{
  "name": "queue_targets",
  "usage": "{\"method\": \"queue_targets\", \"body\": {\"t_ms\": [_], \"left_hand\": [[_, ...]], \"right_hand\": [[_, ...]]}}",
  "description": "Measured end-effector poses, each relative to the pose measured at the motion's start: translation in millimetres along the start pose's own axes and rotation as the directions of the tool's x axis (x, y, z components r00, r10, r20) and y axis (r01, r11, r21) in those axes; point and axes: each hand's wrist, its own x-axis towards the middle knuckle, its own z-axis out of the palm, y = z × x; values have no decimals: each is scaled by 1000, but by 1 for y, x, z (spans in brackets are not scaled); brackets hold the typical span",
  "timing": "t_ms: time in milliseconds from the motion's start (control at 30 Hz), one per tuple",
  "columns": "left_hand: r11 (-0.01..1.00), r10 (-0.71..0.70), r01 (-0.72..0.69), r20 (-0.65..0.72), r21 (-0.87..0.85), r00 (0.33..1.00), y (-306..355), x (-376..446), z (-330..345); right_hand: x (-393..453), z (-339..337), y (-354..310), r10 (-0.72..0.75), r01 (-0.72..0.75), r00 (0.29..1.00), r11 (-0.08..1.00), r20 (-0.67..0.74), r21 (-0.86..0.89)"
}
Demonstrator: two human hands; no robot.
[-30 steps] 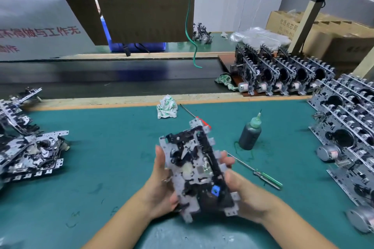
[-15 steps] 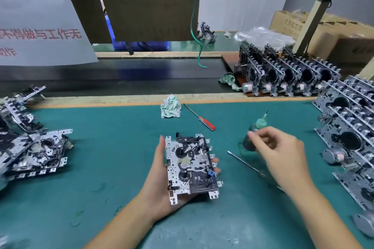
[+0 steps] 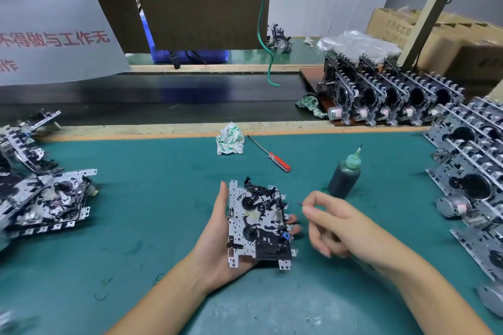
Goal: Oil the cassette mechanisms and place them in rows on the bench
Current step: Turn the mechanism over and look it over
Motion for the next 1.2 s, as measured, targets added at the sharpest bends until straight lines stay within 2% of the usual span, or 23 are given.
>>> {"method": "queue_targets", "body": {"t_ms": [67,267,467,667,933,1200], "left_hand": [[1000,-5,6,-13,21,1000,1,1,0],[997,-27,30,-44,71,999,3,1,-2],[996,-51,52,-20,77,999,4,1,0],[997,-48,52,-54,60,997,5,-1,4],[995,-19,34,-153,95,988,3,-1,6],[994,-17,35,-166,107,986,3,-4,10]], "right_hand": [[2,3,-3,67,-69,992,998,107,15],[4,4,-2,184,-171,949,983,257,-72],[5,11,2,208,-183,950,975,234,-124],[6,11,5,167,-144,964,982,207,-123],[8,9,8,199,-162,949,973,246,-163],[7,8,4,193,-128,930,968,312,-214]]}}
